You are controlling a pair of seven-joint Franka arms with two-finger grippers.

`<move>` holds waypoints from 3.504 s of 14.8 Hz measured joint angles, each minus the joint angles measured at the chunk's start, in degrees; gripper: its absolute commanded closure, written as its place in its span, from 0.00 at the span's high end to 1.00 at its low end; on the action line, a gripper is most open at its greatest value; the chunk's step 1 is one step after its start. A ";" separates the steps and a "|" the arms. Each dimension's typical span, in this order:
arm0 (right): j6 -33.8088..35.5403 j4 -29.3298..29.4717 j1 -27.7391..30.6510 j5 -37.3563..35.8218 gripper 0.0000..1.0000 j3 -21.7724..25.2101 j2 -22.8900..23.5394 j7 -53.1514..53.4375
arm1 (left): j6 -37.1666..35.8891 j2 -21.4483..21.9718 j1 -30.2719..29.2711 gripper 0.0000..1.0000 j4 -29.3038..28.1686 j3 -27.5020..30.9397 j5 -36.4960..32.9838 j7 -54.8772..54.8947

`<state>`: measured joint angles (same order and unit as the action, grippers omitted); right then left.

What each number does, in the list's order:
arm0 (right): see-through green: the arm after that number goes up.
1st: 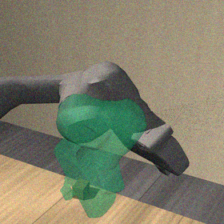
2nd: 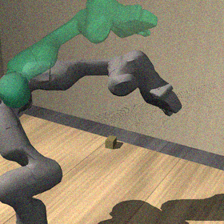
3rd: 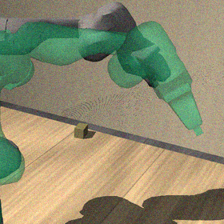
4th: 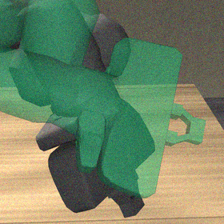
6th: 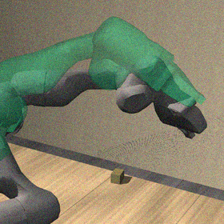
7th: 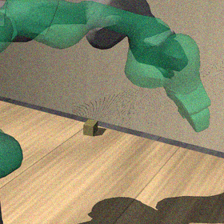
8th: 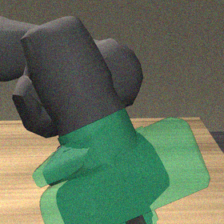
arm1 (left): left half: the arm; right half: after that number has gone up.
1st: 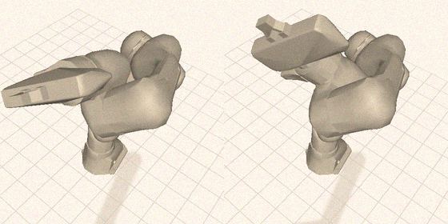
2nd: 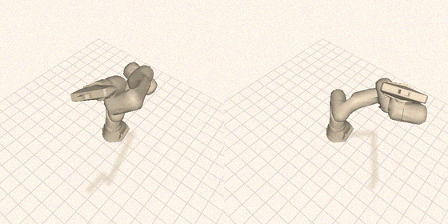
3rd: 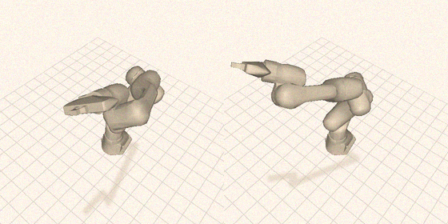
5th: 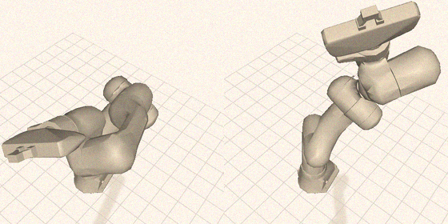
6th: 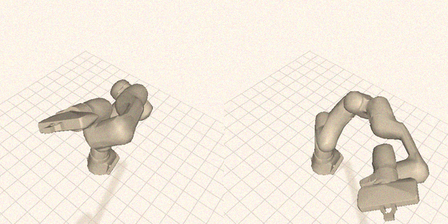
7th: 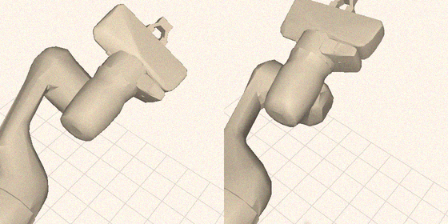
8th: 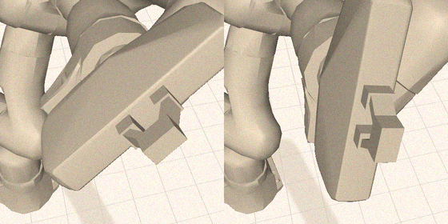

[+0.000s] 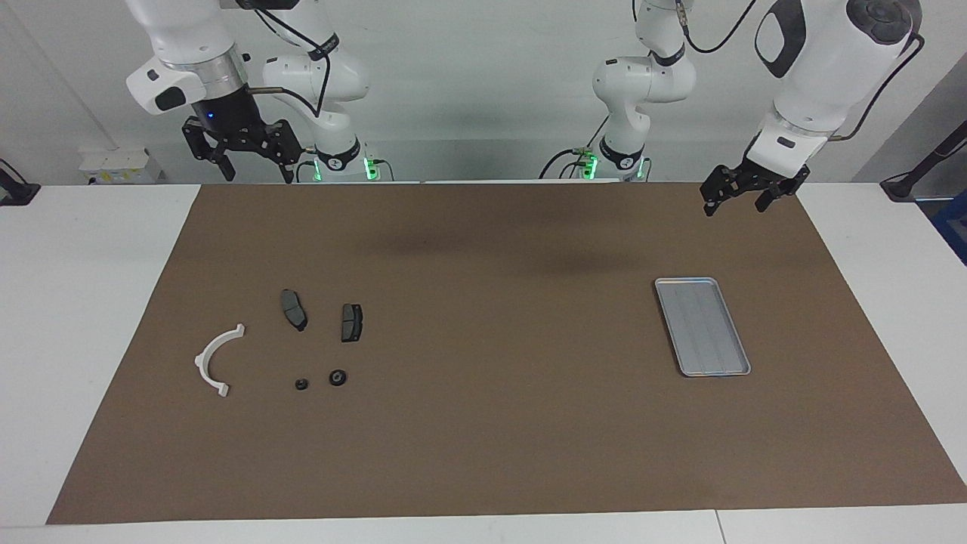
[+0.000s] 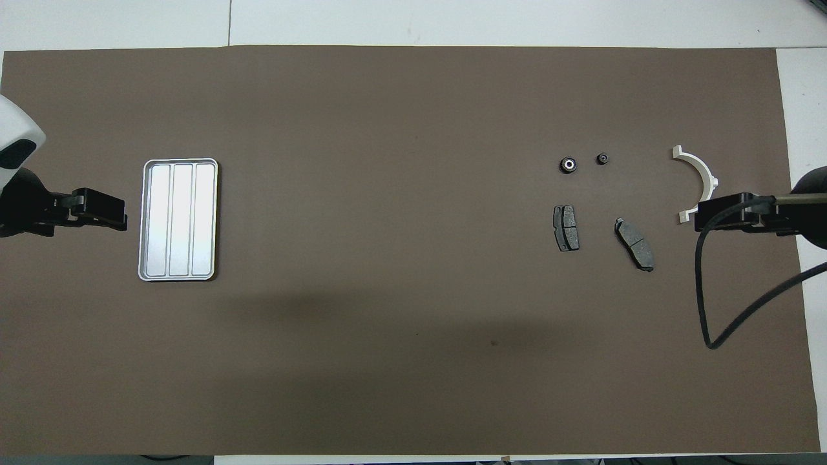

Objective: Pick bearing gear from pile to tray
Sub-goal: 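Move the right gripper over the small black bearing, then close the right gripper on the black bearing and lift it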

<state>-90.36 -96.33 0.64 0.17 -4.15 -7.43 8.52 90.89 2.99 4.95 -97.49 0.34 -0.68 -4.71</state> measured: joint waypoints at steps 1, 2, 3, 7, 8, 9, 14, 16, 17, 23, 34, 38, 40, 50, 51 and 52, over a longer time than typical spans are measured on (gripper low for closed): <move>-1.38 -0.32 -0.01 0.00 1.00 -0.02 0.91 0.00 | 0.00 0.00 0.00 1.00 0.00 0.00 0.00 0.00; -3.47 -0.73 -0.05 0.00 1.00 -0.07 2.43 0.00 | 0.00 0.00 0.00 1.00 0.00 0.00 0.00 0.00; -5.83 -1.10 -0.10 0.00 1.00 -0.12 4.43 0.00 | 0.00 0.00 0.00 1.00 0.00 0.00 0.00 0.00; -17.57 -1.62 -0.80 -0.01 1.00 -0.36 16.29 0.00 | 0.00 0.00 0.00 1.00 0.00 0.00 0.00 0.00; -20.45 -1.56 -1.17 -0.01 1.00 -0.36 19.41 0.28 | 0.00 0.00 0.00 1.00 0.00 0.00 0.00 0.00; -22.77 -1.43 -1.64 -0.01 1.00 -0.37 22.08 1.12 | 0.00 0.00 0.00 1.00 0.00 0.00 0.00 0.00; -28.54 1.04 -3.82 -3.25 1.00 -0.36 31.33 5.77 | 0.00 0.00 0.00 1.00 0.00 0.00 0.00 0.00; -28.54 3.47 -4.04 -5.33 1.00 -0.35 34.73 6.29 | 0.00 0.00 0.00 1.00 0.00 0.00 0.00 0.00; -28.54 4.56 -4.27 -6.02 1.00 -0.35 36.36 7.33 | 0.00 0.00 0.00 1.00 0.00 0.00 0.00 0.00; -28.54 9.56 -4.79 -6.64 1.00 -0.30 42.89 11.36 | 0.18 0.02 -0.04 1.00 0.00 0.15 0.00 0.00; -28.57 10.43 -5.43 -6.95 0.93 -0.25 44.11 16.91 | 0.82 0.11 -0.03 1.00 0.00 0.26 0.00 -0.18; -28.52 10.38 -5.43 -6.95 0.88 -0.23 44.28 17.61 | 2.16 0.12 -0.05 1.00 0.00 0.42 0.00 -1.45; -27.82 10.37 -5.44 -6.95 0.84 -0.23 44.29 18.09 | 2.51 0.12 -0.05 1.00 0.00 0.42 0.00 -1.55; -25.50 10.68 -5.38 -6.36 0.26 -0.36 44.27 18.42 | 4.05 0.12 -0.05 1.00 0.00 0.41 0.00 -1.58; -25.50 10.75 -5.38 -6.07 0.19 -0.39 44.26 18.42 | 4.17 0.12 -0.04 1.00 0.00 0.41 0.00 -1.59; -25.49 10.79 -5.38 -6.00 0.11 -0.42 44.24 18.42 | 4.26 0.12 -0.04 1.00 0.00 0.40 0.00 -1.59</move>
<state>-115.85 -85.54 -4.73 -5.83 -4.57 36.81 26.94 95.15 3.10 4.91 -97.49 0.74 -0.68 -6.30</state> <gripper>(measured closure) 0.608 0.000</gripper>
